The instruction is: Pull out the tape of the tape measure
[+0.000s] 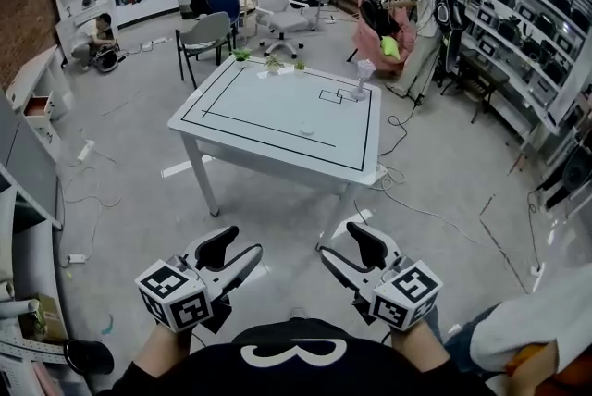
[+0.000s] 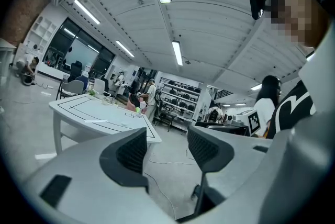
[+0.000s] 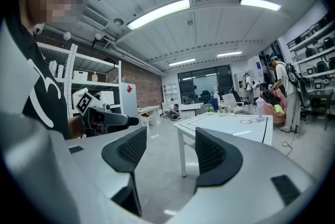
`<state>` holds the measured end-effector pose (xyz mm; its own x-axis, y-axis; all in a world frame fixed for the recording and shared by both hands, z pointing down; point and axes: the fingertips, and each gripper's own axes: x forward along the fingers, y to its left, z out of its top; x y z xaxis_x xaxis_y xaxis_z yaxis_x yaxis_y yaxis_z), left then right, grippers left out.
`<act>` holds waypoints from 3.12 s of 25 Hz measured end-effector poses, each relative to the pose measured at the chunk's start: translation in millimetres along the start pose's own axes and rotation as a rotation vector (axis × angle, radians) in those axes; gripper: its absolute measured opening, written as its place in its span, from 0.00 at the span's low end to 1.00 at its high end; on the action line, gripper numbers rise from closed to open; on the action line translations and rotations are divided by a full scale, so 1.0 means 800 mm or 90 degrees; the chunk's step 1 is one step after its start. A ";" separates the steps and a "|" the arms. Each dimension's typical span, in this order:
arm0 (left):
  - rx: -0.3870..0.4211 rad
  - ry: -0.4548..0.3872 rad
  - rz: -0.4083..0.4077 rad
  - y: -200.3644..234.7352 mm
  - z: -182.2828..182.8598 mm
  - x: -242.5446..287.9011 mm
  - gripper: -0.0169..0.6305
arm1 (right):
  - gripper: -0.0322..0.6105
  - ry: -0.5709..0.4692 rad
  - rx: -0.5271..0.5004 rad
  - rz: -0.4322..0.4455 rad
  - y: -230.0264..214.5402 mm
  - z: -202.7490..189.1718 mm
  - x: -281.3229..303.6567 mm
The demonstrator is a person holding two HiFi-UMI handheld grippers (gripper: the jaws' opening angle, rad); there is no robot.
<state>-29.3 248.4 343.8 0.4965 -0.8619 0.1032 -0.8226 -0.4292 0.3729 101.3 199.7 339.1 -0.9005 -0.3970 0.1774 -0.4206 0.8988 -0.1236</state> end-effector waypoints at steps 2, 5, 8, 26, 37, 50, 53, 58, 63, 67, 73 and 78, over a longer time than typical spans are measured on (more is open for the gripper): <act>-0.004 0.005 -0.001 0.006 -0.005 0.006 0.38 | 0.47 0.000 -0.003 -0.003 -0.005 -0.003 0.005; -0.001 0.015 0.001 0.020 -0.008 0.020 0.39 | 0.47 -0.008 0.004 -0.005 -0.023 -0.003 0.019; -0.004 0.024 0.006 0.036 -0.007 0.037 0.39 | 0.47 -0.005 0.014 -0.004 -0.047 -0.003 0.037; -0.054 0.064 0.035 0.227 0.033 0.256 0.39 | 0.47 0.060 0.062 0.006 -0.288 -0.019 0.221; -0.015 0.100 0.051 0.297 0.054 0.360 0.39 | 0.47 0.091 0.057 0.010 -0.393 -0.027 0.298; -0.034 0.124 0.031 0.369 0.063 0.397 0.38 | 0.47 0.134 0.078 -0.035 -0.439 -0.057 0.368; -0.034 0.140 0.011 0.393 0.074 0.411 0.38 | 0.47 0.143 0.090 -0.056 -0.452 -0.058 0.388; -0.029 0.172 -0.027 0.430 0.085 0.436 0.38 | 0.47 0.163 0.110 -0.093 -0.474 -0.066 0.424; -0.017 0.190 -0.064 0.460 0.098 0.455 0.38 | 0.47 0.205 0.098 -0.130 -0.492 -0.085 0.454; -0.009 0.196 -0.083 0.480 0.105 0.462 0.38 | 0.47 0.237 0.090 -0.160 -0.505 -0.102 0.471; 0.005 0.207 -0.105 0.505 0.113 0.469 0.38 | 0.47 0.284 0.080 -0.186 -0.516 -0.131 0.491; 0.010 0.213 -0.120 0.524 0.118 0.473 0.38 | 0.47 0.329 0.074 -0.210 -0.525 -0.155 0.502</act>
<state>-212.3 -283.1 451.9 0.7006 -0.6322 0.3308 -0.7108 -0.5780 0.4009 -69.7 -314.3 583.0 -0.5635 -0.4827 0.6704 -0.7031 0.7063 -0.0824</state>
